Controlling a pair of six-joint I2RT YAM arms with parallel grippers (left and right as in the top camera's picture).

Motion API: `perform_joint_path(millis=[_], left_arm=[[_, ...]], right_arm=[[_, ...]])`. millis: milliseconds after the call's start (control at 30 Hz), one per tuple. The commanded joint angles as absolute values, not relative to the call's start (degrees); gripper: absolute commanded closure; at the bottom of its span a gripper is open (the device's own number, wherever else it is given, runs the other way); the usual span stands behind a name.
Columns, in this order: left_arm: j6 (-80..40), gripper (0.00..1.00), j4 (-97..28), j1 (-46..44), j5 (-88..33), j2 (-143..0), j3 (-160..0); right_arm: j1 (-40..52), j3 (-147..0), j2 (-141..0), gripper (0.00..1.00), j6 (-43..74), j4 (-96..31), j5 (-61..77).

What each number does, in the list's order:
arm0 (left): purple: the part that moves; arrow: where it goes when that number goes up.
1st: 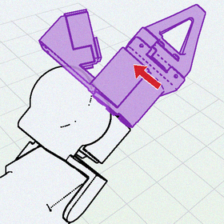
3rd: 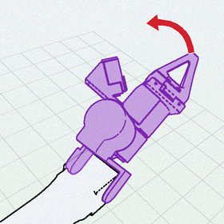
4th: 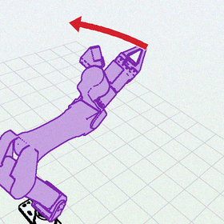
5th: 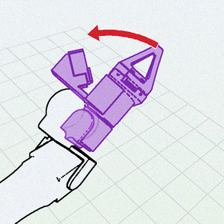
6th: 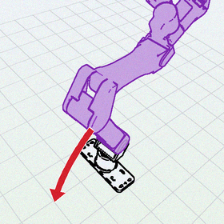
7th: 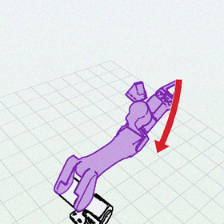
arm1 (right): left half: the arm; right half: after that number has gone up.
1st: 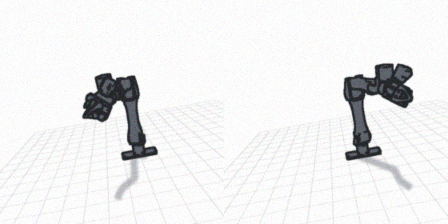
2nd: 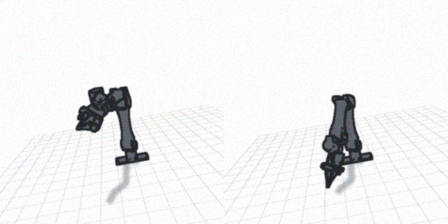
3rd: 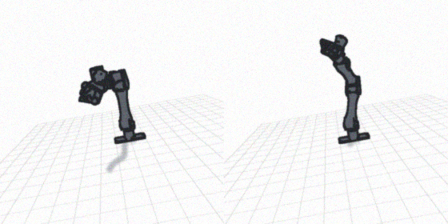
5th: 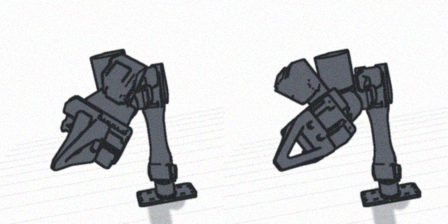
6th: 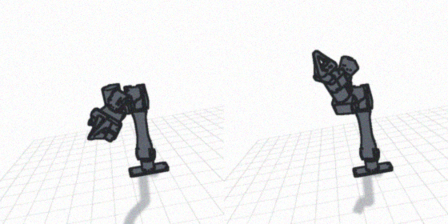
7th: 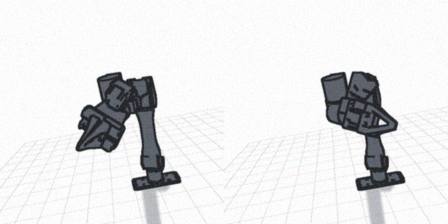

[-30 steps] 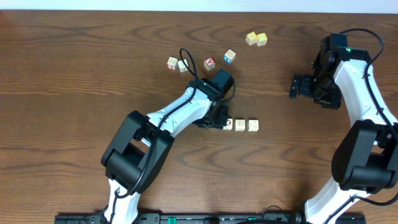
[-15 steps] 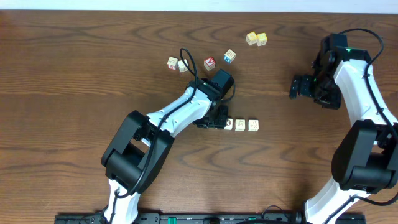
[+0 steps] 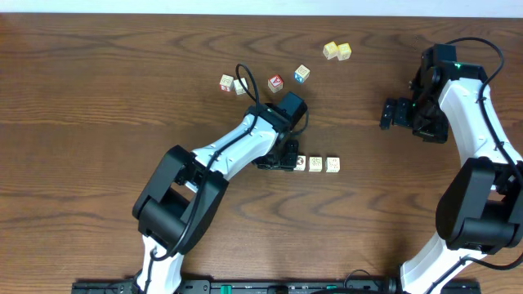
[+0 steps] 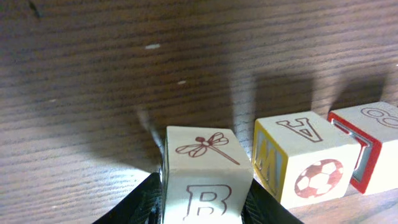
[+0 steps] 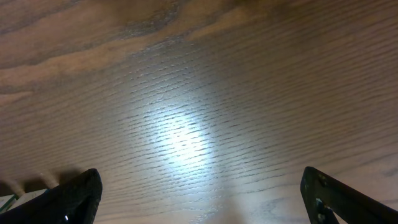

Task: Lift 4 blocks
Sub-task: 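Open the left gripper and pull it back to the left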

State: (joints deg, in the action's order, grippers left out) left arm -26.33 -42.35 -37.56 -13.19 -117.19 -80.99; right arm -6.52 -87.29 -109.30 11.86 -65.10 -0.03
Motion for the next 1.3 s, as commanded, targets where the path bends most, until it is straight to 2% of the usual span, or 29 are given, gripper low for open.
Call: perform_joint_path(millis=[0, 500, 833, 900, 933, 1033, 1067, 1267], left_arm=[[-26.2, 0.60, -42.7, -37.3, -13.0, -113.2, -82.3], [-26.2, 0.59, -43.9, -34.8, -13.0, -99.7, -82.3], [-21.8, 0.59, -57.6, -15.4, -13.0, -87.8, -82.3], [-21.2, 0.40, -61.6, -10.1, -13.0, -87.2, -82.3], [-21.2, 0.33, -64.5, -6.4, -13.0, -87.2, -82.3], [-21.2, 0.23, -68.2, -1.3, -13.0, -87.2, -81.3], [-21.2, 0.20, -68.9, 0.1, -12.8, -87.2, -80.9], [-21.3, 0.19, -70.6, 4.1, -12.8, -87.3, -77.8]], right_arm=[[-6.7, -88.0, -109.3, 0.01, 11.3, -65.1, -0.6], [-6.7, -88.0, -109.3, 0.01, 11.3, -65.1, -0.6], [-6.7, -88.0, -109.3, 0.01, 11.3, -65.1, -0.6], [-6.7, -88.0, -109.3, 0.01, 11.3, -65.1, -0.6], [-6.7, -88.0, -109.3, 0.01, 11.3, -65.1, -0.6], [-6.7, -88.0, -109.3, 0.01, 11.3, -65.1, -0.6], [-6.7, -88.0, -109.3, 0.01, 11.3, -65.1, -0.6], [-6.7, -88.0, -109.3, 0.01, 11.3, -65.1, -0.6]])
